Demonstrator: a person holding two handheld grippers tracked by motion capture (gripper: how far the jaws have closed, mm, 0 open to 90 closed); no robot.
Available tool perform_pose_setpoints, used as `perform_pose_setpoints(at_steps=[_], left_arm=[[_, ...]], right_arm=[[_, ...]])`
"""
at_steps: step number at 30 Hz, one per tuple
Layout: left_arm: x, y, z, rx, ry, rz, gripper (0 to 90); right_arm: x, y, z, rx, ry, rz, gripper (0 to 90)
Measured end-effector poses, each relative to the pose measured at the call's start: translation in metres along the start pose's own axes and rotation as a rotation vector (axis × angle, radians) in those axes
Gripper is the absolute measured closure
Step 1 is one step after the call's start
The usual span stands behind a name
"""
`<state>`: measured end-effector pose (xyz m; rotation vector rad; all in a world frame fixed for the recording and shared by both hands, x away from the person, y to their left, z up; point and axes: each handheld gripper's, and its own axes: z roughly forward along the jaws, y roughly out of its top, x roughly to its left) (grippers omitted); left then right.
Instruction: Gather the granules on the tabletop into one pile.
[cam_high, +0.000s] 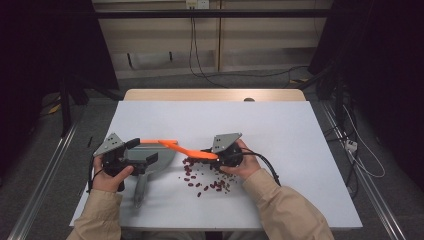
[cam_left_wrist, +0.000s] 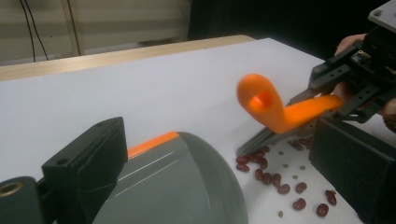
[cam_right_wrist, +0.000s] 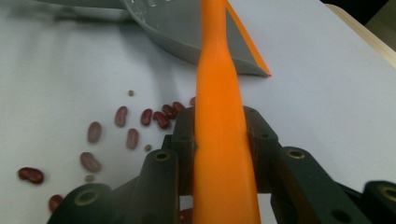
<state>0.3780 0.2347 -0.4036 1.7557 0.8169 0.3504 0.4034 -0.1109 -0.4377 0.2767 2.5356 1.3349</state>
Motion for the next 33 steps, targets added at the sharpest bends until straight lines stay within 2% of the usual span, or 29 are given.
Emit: perform_pose_setpoints(at_steps=[15,25,28,33], left_arm=[[-0.002,0.000,0.001,0.008,-0.005,0.008,4.4],[-0.003,0.000,0.002,0.010,-0.006,0.013,4.4],[-0.003,0.000,0.002,0.010,-0.005,0.013,4.4],[-0.003,0.000,0.003,0.015,-0.008,0.015,4.4]], right_arm=[[0.019,-0.002,-0.010,-0.007,0.011,-0.005,71.0],[0.024,0.000,-0.013,-0.015,0.013,-0.003,71.2],[0.019,0.002,-0.016,-0.036,-0.003,0.007,71.2],[0.002,0.006,-0.022,-0.095,-0.042,0.050,71.2]])
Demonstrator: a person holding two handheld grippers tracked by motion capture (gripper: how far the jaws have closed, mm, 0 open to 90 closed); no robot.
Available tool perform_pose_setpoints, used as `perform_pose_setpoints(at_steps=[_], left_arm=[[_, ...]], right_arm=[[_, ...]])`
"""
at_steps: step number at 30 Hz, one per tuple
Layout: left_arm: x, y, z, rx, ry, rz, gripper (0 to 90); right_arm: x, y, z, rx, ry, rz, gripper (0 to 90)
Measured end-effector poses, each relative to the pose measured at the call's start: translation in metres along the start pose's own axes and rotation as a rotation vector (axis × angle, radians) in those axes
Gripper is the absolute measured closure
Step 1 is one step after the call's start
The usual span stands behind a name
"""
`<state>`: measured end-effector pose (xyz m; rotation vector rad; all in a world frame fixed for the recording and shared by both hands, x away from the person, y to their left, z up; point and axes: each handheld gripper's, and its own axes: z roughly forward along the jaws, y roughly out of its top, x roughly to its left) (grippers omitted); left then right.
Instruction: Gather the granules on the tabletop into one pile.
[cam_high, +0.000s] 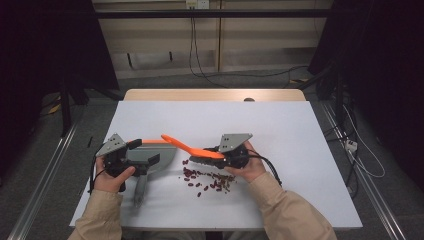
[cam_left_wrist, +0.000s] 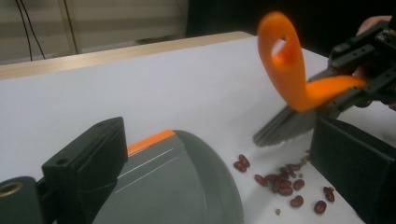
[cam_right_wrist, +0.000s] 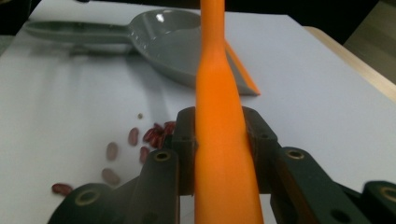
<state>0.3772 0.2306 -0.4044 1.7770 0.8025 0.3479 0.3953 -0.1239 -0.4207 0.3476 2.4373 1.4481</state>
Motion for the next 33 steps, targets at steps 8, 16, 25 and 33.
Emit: perform_pose_setpoints(at_steps=[8,16,25,33], left_arm=[[0.002,-0.001,0.000,0.001,0.004,-0.010,4.4],[0.007,-0.002,-0.004,-0.008,0.013,-0.024,4.4],[0.012,-0.003,-0.008,-0.016,0.032,-0.033,4.5],[0.012,-0.003,-0.009,-0.012,0.036,-0.033,4.4]], right_arm=[[-0.011,0.006,0.018,-0.010,-0.041,0.037,71.2],[-0.025,0.000,0.046,0.048,0.019,0.028,71.2],[-0.006,0.002,0.044,0.054,0.094,-0.027,71.1],[0.006,0.001,0.035,0.047,0.138,-0.050,71.2]])
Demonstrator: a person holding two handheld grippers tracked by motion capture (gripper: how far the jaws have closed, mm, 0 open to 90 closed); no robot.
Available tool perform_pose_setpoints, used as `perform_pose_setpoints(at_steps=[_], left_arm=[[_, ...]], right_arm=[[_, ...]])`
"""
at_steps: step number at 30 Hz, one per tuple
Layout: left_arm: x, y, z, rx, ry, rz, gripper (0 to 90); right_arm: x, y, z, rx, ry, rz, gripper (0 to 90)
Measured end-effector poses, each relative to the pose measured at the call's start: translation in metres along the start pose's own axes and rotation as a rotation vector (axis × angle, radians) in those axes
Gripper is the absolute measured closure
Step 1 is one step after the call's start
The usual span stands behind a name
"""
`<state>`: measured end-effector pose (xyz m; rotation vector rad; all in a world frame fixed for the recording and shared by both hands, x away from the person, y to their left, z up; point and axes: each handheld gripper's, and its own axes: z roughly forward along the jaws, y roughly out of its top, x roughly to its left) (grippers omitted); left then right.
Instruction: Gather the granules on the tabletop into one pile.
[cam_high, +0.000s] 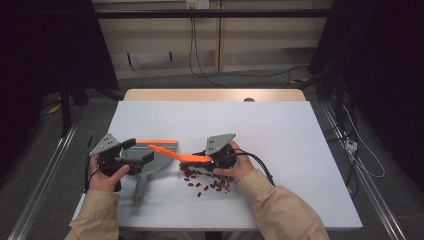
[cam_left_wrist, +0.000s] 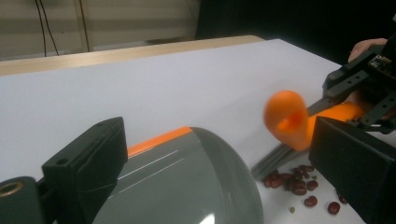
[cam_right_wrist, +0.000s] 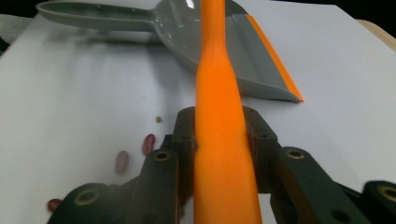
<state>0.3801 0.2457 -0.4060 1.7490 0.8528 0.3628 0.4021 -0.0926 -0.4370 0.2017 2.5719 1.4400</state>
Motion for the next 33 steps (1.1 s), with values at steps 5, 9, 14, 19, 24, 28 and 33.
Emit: perform_pose_setpoints(at_steps=[5,9,14,19,24,28,33], left_arm=[[-0.001,0.000,0.000,0.006,-0.001,0.007,4.0],[-0.002,0.000,0.001,-0.001,-0.001,0.003,4.0],[-0.003,0.000,0.001,0.000,-0.005,0.011,4.0],[-0.004,0.000,0.001,-0.004,-0.010,0.013,3.9],[-0.005,0.001,0.002,-0.007,-0.016,0.027,3.9],[-0.008,0.001,0.003,-0.002,-0.019,0.036,3.9],[-0.007,0.002,0.001,-0.013,-0.016,0.037,3.9]], right_arm=[[0.006,-0.002,-0.005,-0.013,0.002,0.005,71.2],[0.004,-0.003,-0.010,-0.053,-0.044,0.052,71.2],[0.000,0.003,-0.023,-0.097,-0.161,0.142,71.2],[0.007,0.009,-0.032,-0.140,-0.275,0.282,71.2],[0.025,0.015,-0.030,-0.177,-0.354,0.383,71.2],[0.039,0.020,-0.021,-0.187,-0.380,0.429,71.2],[0.055,0.021,-0.009,-0.206,-0.398,0.484,71.2]])
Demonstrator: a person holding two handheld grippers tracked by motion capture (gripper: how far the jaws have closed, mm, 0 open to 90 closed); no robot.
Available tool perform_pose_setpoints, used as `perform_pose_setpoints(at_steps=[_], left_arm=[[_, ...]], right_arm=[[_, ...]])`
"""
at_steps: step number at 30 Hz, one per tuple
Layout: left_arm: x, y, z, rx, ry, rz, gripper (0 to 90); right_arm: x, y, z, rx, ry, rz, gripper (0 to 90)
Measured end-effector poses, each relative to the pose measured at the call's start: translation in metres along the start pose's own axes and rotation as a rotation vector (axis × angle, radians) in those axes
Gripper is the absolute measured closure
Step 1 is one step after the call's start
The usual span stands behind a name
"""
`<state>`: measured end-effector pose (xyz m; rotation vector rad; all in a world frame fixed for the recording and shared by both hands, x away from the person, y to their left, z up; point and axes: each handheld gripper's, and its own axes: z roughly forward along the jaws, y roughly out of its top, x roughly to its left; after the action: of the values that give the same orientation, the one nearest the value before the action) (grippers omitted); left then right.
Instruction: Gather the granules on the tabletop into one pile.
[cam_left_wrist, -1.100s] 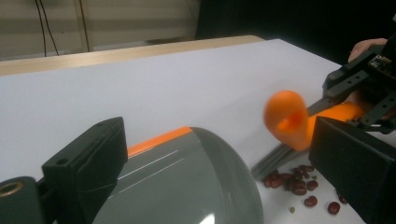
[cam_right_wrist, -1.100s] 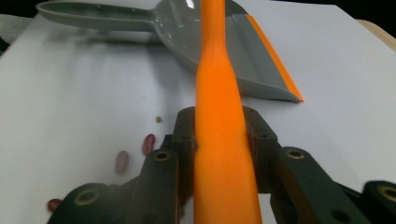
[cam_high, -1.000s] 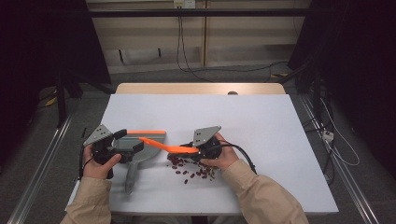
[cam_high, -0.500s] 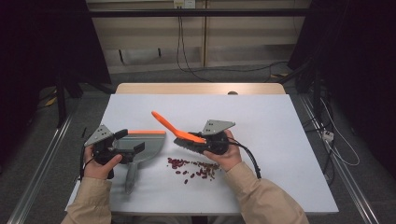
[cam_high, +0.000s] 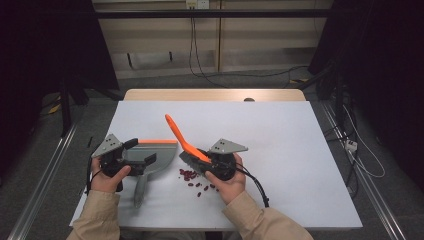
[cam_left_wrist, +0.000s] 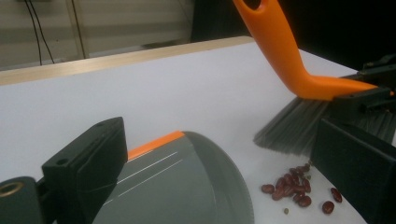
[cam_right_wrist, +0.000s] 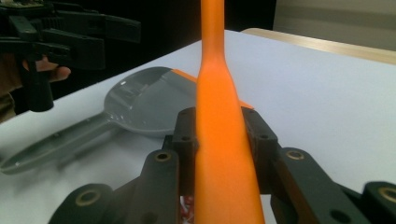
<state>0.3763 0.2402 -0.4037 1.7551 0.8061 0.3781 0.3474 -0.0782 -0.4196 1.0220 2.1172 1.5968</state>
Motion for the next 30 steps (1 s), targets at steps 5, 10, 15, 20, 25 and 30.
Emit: perform_pose_setpoints(at_steps=[5,10,15,20,25,30], left_arm=[[-0.001,0.000,0.000,0.000,0.001,0.002,3.9],[-0.001,0.000,0.000,0.000,0.000,0.004,3.9],[-0.001,0.000,0.000,-0.001,0.001,0.005,3.9],[-0.002,0.000,0.000,0.003,0.001,0.008,3.9],[-0.002,0.000,0.000,0.003,0.000,0.013,3.9],[-0.002,0.000,0.000,0.008,-0.001,0.014,3.9]], right_arm=[[0.016,-0.005,0.006,0.001,-0.002,0.018,71.2],[0.027,-0.014,0.014,0.020,0.028,0.060,71.2],[0.035,-0.021,0.020,0.024,0.051,0.097,71.2],[0.039,-0.027,0.023,0.042,0.052,0.119,71.2],[0.032,-0.032,0.024,0.052,0.012,0.126,71.0],[0.025,-0.033,0.021,0.057,-0.012,0.125,70.8]])
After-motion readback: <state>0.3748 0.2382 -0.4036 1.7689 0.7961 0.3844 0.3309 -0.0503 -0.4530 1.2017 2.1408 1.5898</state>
